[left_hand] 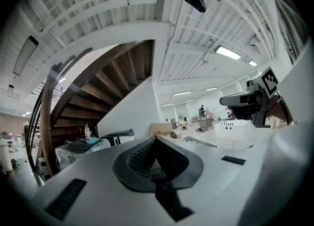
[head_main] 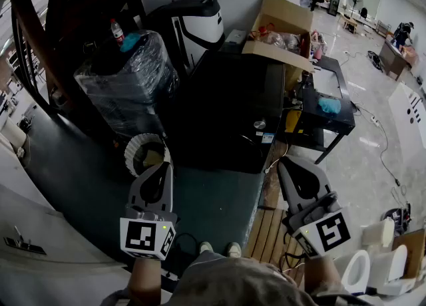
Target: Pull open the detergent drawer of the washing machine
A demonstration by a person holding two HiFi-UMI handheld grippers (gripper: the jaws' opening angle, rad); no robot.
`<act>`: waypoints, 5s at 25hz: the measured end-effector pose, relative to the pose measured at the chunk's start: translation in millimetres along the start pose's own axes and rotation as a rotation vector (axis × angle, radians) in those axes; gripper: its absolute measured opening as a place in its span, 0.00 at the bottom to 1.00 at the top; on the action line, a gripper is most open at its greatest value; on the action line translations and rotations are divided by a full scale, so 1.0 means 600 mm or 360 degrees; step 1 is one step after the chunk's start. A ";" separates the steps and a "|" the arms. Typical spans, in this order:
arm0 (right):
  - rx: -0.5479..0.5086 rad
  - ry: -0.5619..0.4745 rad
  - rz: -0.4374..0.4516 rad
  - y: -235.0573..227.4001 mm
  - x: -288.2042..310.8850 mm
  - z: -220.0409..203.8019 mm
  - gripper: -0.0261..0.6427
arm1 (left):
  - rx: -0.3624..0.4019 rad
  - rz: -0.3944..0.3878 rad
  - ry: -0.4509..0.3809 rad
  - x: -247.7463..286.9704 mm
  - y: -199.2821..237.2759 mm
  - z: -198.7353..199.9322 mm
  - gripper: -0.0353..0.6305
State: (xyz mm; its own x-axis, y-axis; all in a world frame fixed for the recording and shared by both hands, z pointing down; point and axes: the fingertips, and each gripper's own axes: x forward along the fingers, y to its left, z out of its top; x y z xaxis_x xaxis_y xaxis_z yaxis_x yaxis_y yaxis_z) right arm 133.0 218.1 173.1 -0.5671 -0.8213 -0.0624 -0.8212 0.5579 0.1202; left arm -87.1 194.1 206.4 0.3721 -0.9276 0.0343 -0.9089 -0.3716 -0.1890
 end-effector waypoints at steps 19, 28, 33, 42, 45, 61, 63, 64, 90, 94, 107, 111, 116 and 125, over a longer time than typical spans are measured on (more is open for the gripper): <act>0.0014 0.0032 0.0065 -0.009 -0.006 -0.022 0.09 | -0.0045 -0.0024 -0.0036 0.005 -0.028 0.005 0.08; 0.0030 0.0051 0.0100 -0.016 -0.008 -0.031 0.09 | -0.0427 -0.0105 -0.0096 0.015 -0.031 0.007 0.40; 0.0046 0.0070 0.0121 -0.019 0.006 -0.041 0.09 | -0.0531 -0.0091 -0.0109 0.026 -0.016 0.000 0.46; 0.0057 0.0112 0.0129 -0.042 0.069 -0.069 0.09 | -0.0785 -0.0110 -0.0081 0.084 0.027 -0.043 0.52; 0.0048 0.0132 0.0140 -0.050 0.103 -0.082 0.09 | -0.0867 -0.0109 -0.0071 0.115 0.051 -0.061 0.53; 0.0065 0.0319 0.0095 -0.109 0.349 -0.161 0.09 | -0.1318 -0.0228 0.0051 0.360 0.209 -0.204 0.58; 0.0069 0.0338 0.0094 -0.111 0.383 -0.172 0.09 | -0.1370 -0.0244 0.0075 0.391 0.230 -0.229 0.59; 0.0077 0.0341 0.0087 -0.112 0.401 -0.176 0.09 | -0.1391 -0.0253 0.0089 0.406 0.240 -0.241 0.59; 0.0228 0.0539 0.0098 -0.157 0.644 -0.367 0.09 | -0.2302 -0.0332 0.0246 0.651 0.285 -0.546 0.64; 0.0245 0.0557 0.0142 -0.165 0.660 -0.402 0.09 | -0.2344 -0.0328 0.0232 0.671 0.277 -0.583 0.65; 0.0352 0.0605 0.0195 -0.182 0.694 -0.502 0.09 | -0.2569 -0.0337 0.0159 0.728 0.244 -0.702 0.69; 0.0386 0.0606 0.0203 -0.183 0.703 -0.519 0.09 | -0.2574 -0.0344 0.0161 0.739 0.236 -0.725 0.71; 0.0396 0.0636 0.0219 -0.186 0.707 -0.541 0.09 | -0.2639 -0.0322 0.0128 0.754 0.237 -0.744 0.73; 0.0415 0.0656 0.0221 -0.198 0.701 -0.564 0.09 | -0.2685 -0.0313 0.0065 0.779 0.232 -0.753 0.73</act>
State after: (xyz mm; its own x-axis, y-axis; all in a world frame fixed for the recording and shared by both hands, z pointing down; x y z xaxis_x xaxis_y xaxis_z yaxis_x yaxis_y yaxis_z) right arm 13.4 -234.0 467.7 -0.6431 -0.6866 0.3390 -0.7581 0.6334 -0.1553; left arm -124.9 -309.1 639.6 0.5150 -0.8561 -0.0432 -0.0377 -0.0729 0.9966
